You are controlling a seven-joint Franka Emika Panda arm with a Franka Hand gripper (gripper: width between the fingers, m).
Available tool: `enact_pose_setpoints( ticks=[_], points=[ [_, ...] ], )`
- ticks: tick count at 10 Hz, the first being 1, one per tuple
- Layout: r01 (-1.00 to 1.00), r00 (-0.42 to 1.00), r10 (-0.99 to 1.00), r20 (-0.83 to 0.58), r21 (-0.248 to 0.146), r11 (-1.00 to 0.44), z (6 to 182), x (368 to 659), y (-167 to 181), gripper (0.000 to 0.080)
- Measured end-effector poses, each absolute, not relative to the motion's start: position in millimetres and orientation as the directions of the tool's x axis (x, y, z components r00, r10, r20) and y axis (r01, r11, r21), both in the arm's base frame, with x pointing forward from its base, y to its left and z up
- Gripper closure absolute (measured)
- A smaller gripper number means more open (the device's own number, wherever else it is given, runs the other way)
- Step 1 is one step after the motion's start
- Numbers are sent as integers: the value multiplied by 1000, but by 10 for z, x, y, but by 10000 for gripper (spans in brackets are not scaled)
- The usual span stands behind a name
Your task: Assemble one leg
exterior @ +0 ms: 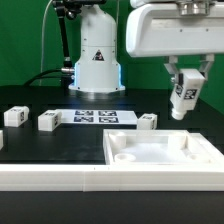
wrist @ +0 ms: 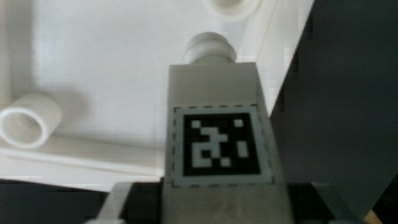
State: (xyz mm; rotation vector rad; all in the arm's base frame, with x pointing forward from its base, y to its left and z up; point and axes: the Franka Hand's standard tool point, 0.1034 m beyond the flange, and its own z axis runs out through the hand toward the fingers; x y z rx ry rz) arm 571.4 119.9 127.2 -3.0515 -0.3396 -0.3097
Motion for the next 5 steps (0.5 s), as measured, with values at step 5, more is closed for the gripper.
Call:
enact_pose_setpoints(
  ticks=[5],
  points=[
    [217, 897, 192, 399, -18, -976, 1259, 5754, 1175, 508]
  ],
)
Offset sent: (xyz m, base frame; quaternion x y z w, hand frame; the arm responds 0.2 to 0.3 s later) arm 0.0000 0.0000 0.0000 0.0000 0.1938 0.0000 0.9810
